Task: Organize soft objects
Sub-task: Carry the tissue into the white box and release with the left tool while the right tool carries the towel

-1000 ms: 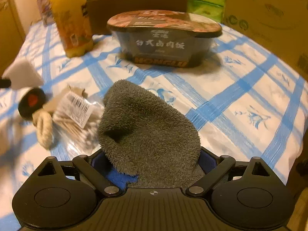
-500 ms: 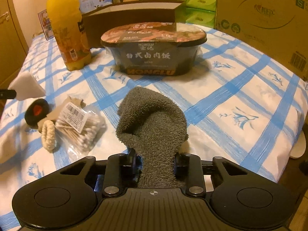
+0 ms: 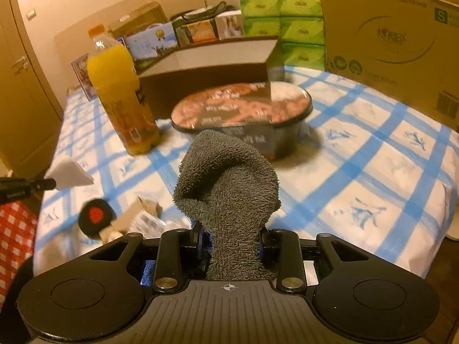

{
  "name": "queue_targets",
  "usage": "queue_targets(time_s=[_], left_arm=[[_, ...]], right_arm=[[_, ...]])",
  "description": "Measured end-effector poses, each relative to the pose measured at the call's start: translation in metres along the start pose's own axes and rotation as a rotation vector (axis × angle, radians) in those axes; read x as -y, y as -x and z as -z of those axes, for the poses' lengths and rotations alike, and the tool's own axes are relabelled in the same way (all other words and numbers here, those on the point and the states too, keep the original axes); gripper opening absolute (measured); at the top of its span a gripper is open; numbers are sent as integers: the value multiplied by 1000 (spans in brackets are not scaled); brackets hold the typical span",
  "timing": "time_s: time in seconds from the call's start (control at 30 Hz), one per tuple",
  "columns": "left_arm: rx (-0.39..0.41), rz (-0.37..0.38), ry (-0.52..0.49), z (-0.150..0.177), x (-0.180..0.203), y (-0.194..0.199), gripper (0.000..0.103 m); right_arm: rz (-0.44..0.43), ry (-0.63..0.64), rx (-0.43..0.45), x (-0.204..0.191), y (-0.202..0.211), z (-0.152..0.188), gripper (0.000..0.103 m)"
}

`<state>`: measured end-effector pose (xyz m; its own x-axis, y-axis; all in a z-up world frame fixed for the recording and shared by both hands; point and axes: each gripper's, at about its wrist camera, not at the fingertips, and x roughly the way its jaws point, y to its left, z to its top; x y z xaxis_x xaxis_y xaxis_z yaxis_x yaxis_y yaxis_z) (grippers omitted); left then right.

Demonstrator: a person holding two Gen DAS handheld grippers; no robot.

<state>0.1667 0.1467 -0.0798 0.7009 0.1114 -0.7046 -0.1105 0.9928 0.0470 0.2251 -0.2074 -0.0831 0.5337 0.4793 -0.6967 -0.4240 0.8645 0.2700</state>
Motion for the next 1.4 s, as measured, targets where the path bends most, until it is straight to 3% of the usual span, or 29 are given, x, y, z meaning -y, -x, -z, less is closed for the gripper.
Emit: queue_targets(time_s=[0.4,0.8,1.13,1.4], left_arm=[[61,-105,-38,-29,-41,-10,2],[150,-149,-51,-96,-88,-44,2],[245,-94,-43,-180,-115,-90,2],[297,-18,-67,-247,-108,-138,2]], right_arm=[[-18,32,75,10,1,-61,32],[-13,86,111,22,-32,-136,32],[-53,94,160,21,-82,-217,32],[-69,100,160,19,-135,-268,32]])
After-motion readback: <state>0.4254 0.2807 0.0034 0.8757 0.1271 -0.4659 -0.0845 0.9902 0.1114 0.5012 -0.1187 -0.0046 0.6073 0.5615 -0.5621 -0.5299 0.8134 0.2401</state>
